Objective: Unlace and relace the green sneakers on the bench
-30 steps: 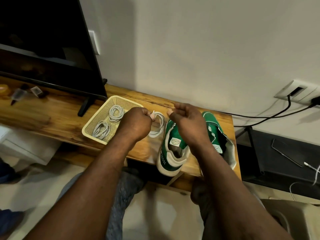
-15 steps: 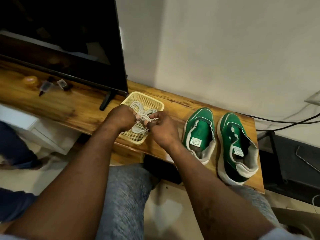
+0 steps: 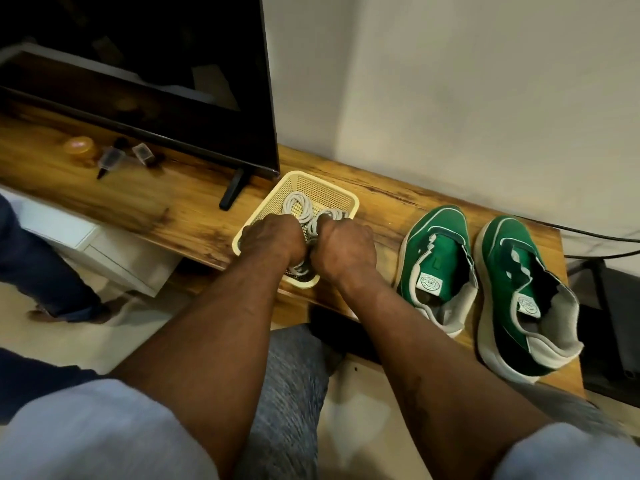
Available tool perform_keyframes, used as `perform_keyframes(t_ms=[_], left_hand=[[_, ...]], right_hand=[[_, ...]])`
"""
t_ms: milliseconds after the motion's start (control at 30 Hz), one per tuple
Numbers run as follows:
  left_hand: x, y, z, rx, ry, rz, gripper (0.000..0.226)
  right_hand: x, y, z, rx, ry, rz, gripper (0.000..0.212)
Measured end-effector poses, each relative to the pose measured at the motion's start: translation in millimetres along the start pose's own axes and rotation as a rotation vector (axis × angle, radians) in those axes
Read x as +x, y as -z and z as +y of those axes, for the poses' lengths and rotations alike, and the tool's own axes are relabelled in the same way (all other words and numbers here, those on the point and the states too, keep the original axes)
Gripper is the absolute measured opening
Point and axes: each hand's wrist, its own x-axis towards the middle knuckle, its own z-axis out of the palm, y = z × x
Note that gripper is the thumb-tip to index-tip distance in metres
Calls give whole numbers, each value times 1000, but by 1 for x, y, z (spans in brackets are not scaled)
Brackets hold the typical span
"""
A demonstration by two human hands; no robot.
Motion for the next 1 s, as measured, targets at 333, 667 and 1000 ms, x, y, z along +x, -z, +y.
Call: perform_keyframes(t_ms=[333,667,1000], left_hand=[[-3,0,-4,111,5,100,47],[-4,5,21,92,-295,233,43],[15,-4,43,294,-340,77,40]], right_hand=[[-2,0,8,134,2,43,35],[-1,-1,27,562,-230,238,31],[-4,-10,36,711,-207,231,34]])
